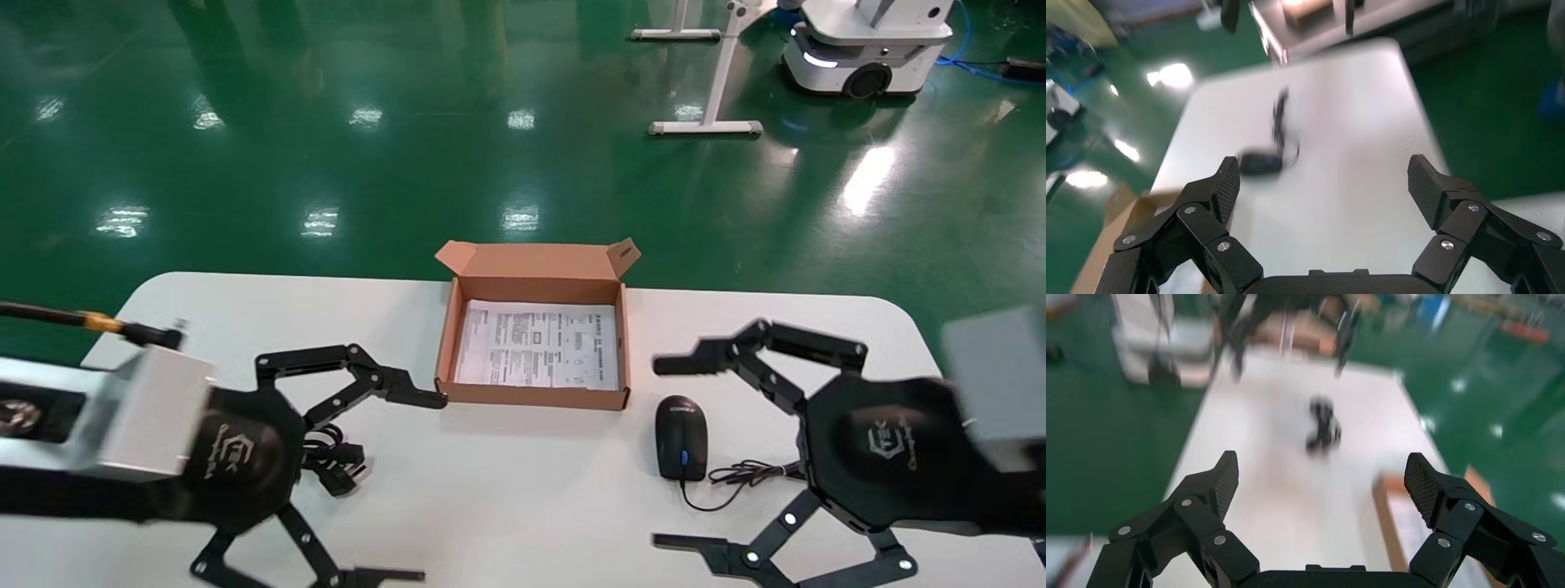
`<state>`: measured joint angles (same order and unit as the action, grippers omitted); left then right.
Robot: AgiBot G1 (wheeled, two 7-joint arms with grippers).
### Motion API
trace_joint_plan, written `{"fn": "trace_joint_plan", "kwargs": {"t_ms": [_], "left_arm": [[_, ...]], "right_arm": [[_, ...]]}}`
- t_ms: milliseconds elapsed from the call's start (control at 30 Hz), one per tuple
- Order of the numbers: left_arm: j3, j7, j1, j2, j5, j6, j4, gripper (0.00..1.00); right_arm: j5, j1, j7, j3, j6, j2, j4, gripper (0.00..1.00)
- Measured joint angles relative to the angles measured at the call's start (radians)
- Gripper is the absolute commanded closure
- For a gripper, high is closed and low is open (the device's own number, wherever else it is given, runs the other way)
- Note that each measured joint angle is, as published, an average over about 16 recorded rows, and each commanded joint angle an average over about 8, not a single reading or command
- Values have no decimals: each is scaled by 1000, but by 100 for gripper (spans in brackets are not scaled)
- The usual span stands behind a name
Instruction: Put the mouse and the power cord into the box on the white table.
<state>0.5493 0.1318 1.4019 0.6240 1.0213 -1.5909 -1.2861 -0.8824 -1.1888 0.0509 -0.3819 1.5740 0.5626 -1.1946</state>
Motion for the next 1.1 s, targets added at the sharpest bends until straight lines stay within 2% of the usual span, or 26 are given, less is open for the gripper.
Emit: {"fn": "trace_joint_plan", "kwargs": {"t_ms": [267, 433, 567, 833, 1100], "left_arm": [[288, -120, 219, 33, 196, -7, 152, 0], [448, -225, 315, 83, 293, -3, 328, 0], [544, -325, 374, 143, 359, 4, 497, 0], [654, -529, 441, 275, 452, 26, 833, 0], [684, -677, 447, 370, 483, 64, 1070, 0]], "right_arm": [[-168, -101, -184, -126, 7, -8, 167, 0], [-309, -186, -322, -208, -1, 39, 296, 0], [-433, -265, -439, -273, -6, 98, 403, 0], [-632, -411, -648, -382, -23, 237, 649, 0], [-719, -484, -785, -435, -49, 349, 880, 0]]}}
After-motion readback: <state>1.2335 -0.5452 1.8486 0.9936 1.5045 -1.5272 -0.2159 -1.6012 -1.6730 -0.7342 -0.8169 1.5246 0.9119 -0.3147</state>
